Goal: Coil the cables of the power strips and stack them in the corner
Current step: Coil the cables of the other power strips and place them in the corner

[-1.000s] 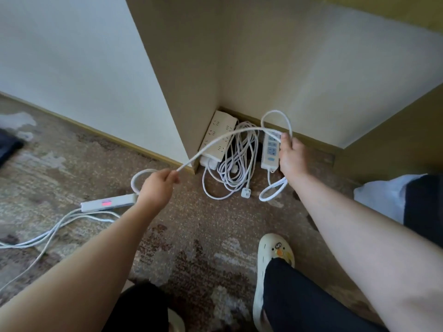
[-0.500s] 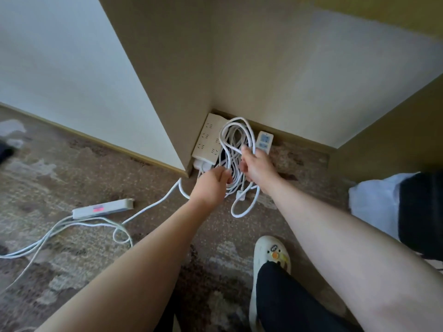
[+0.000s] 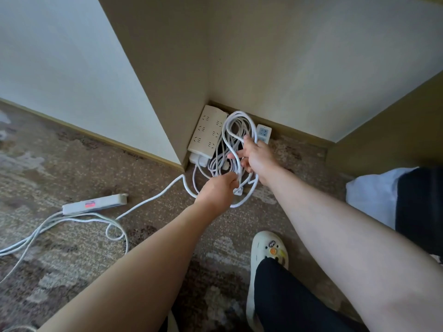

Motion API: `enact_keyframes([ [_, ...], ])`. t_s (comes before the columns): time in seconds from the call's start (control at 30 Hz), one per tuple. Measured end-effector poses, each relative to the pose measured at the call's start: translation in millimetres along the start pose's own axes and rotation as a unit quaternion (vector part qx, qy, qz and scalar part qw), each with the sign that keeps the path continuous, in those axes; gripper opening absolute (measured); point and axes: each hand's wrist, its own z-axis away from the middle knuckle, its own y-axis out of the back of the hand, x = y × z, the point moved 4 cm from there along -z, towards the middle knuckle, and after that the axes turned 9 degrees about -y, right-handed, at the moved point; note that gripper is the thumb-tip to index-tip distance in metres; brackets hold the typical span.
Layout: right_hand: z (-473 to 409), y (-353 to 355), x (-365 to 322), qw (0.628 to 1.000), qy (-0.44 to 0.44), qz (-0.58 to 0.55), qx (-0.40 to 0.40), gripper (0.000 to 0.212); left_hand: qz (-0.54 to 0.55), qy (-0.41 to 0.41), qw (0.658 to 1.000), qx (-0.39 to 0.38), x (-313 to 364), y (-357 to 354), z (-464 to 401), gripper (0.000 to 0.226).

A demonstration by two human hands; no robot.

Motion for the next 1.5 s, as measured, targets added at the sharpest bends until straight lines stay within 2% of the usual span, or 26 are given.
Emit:
enact_keyframes([
  [0.2,2.5,0.1,-2.7,0.999,-0.002,0.028,0.016,0.041,-0.025,-0.040,0.999,-0.022,7.5,3.4,2.0,0.028],
  [0.33,1.8,-3.6,-6.1,0.999,0.005,-0.041,-0.016,0.026,-0.057,-0.029,0.996,-0.058,-1.7,8.7,7.2,0.027],
  [0.43,4.7,1.6,-6.9,0.997,0.014,-0.074,-0.024,0.022,-0.111,-0.053,0.989,-0.082,-16.2,19.6,16.0,0.026],
  [0.53,7.3,8.2,-8.2,0.998,0.019,-0.059,-0.005,0.022,-0.156,-0.081,0.982,-0.071,-26.2,28.0,24.0,0.026],
  [0.63,8.5,18.9,-13.7,0.999,0.021,-0.040,0.018,0.017,-0.165,-0.036,0.985,-0.047,-53.4,43.1,33.2,0.030],
  [0.7,8.1,26.2,-13.7,0.999,0.022,-0.036,0.029,0.022,-0.154,-0.001,0.986,-0.061,-75.7,52.2,42.7,0.020],
  [0.73,7.7,28.0,-12.4,0.999,0.021,-0.030,0.031,0.026,-0.150,0.002,0.986,-0.071,-80.5,54.7,47.2,0.023],
  [0.87,8.2,17.0,-9.3,0.999,0.014,-0.028,-0.028,0.013,-0.151,-0.024,0.985,-0.076,-71.3,45.8,45.2,0.038],
  [1.1,7.0,-0.8,-11.4,0.993,0.083,0.088,-0.006,0.015,-0.143,-0.040,0.982,-0.121,-64.2,25.1,42.8,0.029],
  [1.2,6.4,3.2,-8.6,0.982,0.114,0.145,0.036,0.017,-0.118,-0.049,0.983,-0.136,-70.7,27.3,47.6,0.026],
  [1.37,2.6,25.3,-6.8,0.961,0.132,0.225,0.094,0.016,-0.091,-0.009,0.988,-0.127,-101.2,48.9,64.3,0.021],
  [1.5,-1.6,40.0,-10.5,0.953,0.141,0.240,0.122,0.016,-0.088,0.046,0.988,-0.121,-139.5,69.0,90.7,0.022],
])
